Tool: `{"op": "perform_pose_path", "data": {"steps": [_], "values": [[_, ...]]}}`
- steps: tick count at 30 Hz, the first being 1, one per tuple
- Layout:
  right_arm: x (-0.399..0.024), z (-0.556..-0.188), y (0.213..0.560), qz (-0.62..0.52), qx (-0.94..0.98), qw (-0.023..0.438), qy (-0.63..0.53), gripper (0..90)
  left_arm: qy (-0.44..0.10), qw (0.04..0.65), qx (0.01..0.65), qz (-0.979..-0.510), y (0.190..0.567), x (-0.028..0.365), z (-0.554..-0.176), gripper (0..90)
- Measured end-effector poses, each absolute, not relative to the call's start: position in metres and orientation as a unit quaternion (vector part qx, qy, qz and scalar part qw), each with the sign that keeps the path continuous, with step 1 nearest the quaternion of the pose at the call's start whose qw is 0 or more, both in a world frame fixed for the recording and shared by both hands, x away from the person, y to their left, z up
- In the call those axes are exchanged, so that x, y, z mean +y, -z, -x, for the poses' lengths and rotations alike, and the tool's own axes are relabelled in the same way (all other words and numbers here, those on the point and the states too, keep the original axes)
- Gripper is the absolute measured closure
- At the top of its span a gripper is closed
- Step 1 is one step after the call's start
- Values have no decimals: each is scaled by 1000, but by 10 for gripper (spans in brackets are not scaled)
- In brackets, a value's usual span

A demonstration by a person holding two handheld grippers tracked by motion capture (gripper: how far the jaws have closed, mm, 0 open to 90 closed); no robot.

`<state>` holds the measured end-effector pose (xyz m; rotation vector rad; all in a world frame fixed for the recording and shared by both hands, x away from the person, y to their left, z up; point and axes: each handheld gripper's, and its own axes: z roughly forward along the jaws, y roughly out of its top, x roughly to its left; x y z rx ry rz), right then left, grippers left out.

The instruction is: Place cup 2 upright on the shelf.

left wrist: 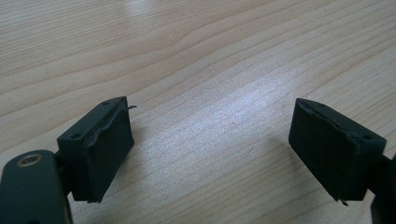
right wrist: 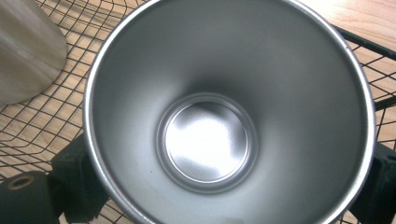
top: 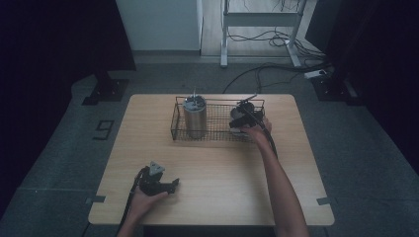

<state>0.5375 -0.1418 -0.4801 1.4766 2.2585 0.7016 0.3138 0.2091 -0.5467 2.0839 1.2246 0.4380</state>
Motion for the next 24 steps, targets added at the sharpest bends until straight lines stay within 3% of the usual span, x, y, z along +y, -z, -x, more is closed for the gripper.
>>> {"op": "perform_pose_path", "data": {"steps": [7,15,24], "values": [[-142,-536,479,-516,802,174,-246,67,-167,336,469,-800,547,209,-314,137],[-149,-532,471,-518,786,163,-295,0,-167,337,468,-800,547,209,-313,137],[-153,-523,456,-515,768,183,-333,0,-166,338,468,-800,547,208,-313,137]]}}
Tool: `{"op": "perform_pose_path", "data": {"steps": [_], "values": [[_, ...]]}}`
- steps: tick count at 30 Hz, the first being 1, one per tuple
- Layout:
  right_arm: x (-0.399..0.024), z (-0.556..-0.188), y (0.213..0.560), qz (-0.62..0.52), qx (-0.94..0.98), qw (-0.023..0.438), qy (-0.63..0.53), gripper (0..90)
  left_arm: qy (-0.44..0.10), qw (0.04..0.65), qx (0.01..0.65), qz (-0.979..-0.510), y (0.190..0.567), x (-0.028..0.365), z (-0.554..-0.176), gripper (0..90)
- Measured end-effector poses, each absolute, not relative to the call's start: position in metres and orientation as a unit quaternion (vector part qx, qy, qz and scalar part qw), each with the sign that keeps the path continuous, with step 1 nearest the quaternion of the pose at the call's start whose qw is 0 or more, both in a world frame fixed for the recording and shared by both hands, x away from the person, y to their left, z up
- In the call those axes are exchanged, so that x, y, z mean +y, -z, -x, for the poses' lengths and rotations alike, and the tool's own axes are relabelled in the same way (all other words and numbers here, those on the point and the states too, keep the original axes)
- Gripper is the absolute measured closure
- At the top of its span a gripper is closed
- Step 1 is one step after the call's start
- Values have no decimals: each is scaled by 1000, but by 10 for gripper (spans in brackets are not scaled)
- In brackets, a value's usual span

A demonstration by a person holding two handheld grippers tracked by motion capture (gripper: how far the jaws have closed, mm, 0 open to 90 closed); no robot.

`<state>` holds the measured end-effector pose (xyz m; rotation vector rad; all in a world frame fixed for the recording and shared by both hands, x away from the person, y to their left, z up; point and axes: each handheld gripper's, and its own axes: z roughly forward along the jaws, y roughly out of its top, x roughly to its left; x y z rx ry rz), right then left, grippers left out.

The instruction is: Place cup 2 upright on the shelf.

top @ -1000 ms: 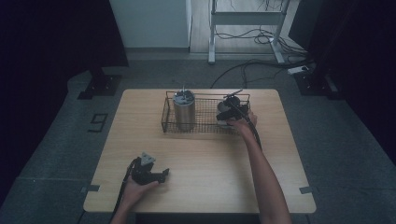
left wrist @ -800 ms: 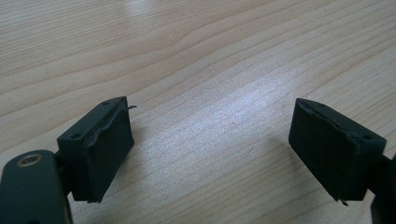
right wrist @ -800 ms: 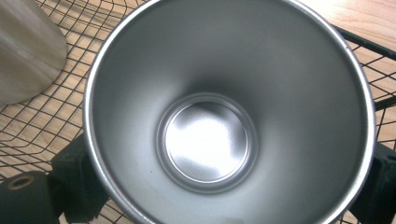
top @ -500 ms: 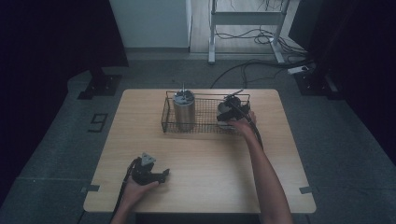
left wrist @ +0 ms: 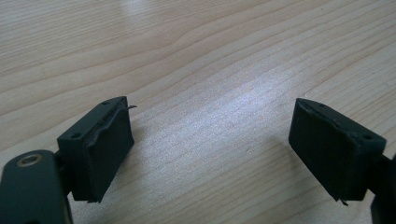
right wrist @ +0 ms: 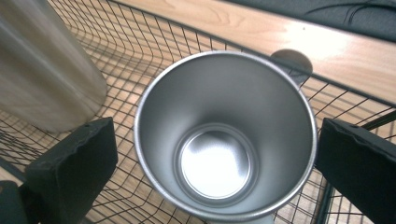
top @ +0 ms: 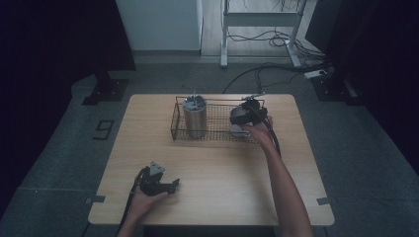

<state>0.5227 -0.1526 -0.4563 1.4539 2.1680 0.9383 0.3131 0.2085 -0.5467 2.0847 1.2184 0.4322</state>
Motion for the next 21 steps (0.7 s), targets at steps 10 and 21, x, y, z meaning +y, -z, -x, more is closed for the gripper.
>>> {"op": "perform_pose_path", "data": {"steps": [10,21], "values": [[-153,-505,441,-501,760,202,-360,5,-166,337,467,-800,547,208,-313,137],[-163,-481,437,-491,753,211,-385,41,-168,335,466,-801,547,209,-312,136]]}}
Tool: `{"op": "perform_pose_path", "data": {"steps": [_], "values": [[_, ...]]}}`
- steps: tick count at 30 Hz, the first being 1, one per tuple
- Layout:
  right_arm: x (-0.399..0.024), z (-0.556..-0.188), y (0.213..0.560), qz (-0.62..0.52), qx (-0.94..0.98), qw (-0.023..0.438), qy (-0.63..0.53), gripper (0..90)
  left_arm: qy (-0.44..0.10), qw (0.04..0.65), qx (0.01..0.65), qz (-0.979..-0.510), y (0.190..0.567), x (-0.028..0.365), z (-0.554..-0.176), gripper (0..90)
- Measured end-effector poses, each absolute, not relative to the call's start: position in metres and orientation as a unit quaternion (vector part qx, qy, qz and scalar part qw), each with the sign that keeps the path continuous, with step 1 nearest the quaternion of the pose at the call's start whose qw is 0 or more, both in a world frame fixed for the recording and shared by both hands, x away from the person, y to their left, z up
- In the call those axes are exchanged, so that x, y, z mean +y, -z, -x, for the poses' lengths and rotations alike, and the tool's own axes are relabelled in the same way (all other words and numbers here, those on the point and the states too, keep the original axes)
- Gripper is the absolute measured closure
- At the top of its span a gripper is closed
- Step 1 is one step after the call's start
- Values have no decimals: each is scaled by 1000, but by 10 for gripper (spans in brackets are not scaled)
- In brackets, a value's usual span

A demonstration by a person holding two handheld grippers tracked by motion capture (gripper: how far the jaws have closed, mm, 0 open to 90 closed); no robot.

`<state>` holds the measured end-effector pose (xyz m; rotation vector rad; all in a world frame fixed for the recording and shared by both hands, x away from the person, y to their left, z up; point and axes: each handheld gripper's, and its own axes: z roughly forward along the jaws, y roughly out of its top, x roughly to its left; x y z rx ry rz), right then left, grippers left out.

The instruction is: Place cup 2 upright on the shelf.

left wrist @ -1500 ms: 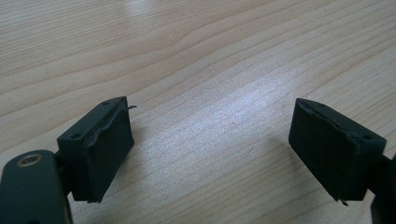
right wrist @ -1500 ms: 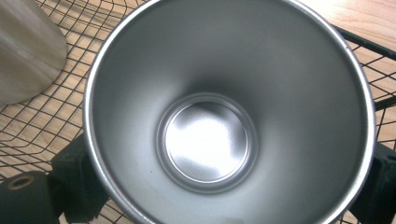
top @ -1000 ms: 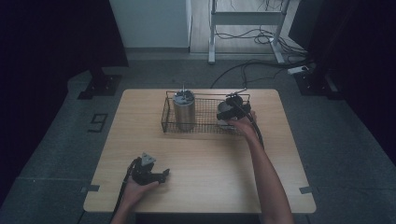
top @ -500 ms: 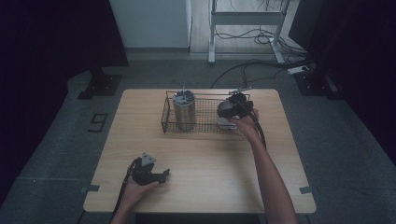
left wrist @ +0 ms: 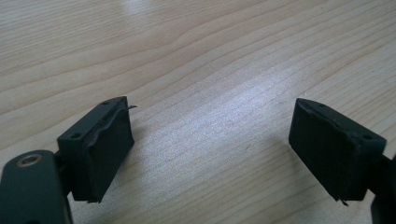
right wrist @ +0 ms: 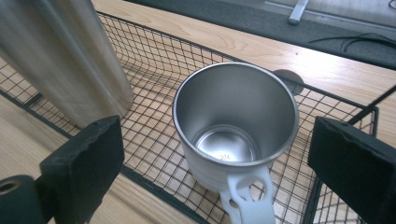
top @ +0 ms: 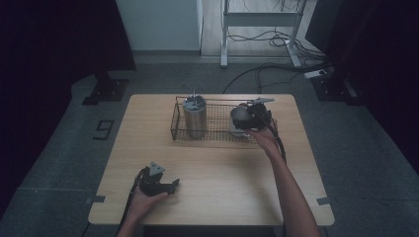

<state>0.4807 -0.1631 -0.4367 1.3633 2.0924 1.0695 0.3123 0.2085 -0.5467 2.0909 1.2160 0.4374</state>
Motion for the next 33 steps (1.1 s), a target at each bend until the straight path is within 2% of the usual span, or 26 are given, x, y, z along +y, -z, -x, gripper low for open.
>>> {"op": "perform_pose_path", "data": {"steps": [20,33], "values": [[-177,-428,439,-455,755,222,-416,90,-169,333,465,-803,547,208,-312,136],[-192,-388,457,-452,740,226,-444,129,-169,332,464,-804,547,208,-312,136]]}}
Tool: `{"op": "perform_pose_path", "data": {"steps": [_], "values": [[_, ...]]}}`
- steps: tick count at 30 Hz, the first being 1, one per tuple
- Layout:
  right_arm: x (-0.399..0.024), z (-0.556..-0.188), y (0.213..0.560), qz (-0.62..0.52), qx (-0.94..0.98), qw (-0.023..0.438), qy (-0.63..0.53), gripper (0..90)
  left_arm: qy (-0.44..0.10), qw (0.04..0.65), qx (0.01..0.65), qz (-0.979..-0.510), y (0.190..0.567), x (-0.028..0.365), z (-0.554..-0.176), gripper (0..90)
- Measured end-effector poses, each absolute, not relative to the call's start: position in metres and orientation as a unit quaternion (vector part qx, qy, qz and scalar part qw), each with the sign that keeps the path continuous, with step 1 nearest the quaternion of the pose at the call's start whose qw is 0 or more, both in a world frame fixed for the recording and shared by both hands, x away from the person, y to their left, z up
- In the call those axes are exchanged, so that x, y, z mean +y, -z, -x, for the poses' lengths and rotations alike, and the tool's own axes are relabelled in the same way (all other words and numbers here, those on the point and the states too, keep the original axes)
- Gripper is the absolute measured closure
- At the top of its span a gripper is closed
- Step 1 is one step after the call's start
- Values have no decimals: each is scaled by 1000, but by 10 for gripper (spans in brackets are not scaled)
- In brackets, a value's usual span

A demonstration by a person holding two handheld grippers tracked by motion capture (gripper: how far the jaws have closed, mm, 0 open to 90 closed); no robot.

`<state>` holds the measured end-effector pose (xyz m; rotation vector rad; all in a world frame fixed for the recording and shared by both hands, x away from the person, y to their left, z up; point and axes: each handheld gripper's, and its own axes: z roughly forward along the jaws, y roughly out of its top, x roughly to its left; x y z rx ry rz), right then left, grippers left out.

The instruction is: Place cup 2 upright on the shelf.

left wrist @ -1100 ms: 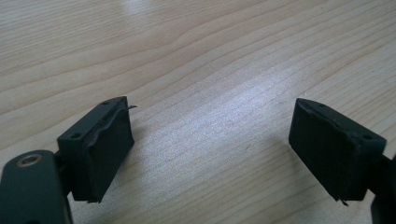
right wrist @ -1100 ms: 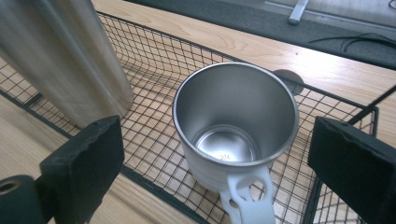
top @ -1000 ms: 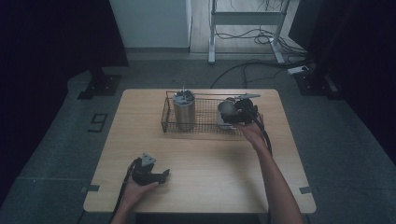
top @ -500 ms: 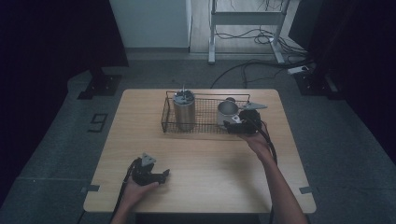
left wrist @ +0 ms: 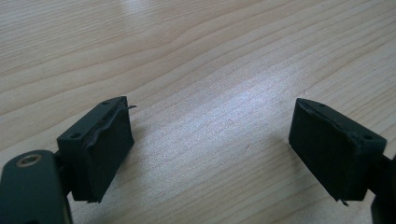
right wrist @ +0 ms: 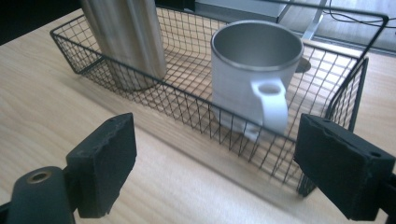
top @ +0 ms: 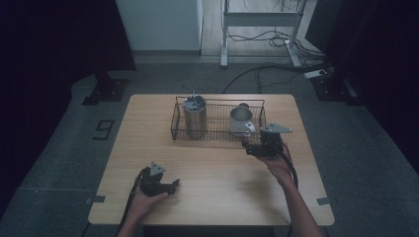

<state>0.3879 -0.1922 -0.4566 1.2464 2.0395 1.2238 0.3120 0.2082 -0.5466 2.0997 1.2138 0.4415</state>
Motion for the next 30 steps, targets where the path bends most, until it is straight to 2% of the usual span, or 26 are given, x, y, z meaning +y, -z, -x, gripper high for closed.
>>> {"op": "perform_pose_path", "data": {"steps": [21,30], "values": [[-214,-335,505,-471,744,204,-428,142,-169,332,464,-804,547,208,-312,136],[-216,-332,517,-475,748,201,-417,142,-170,332,464,-804,547,208,-312,135]]}}
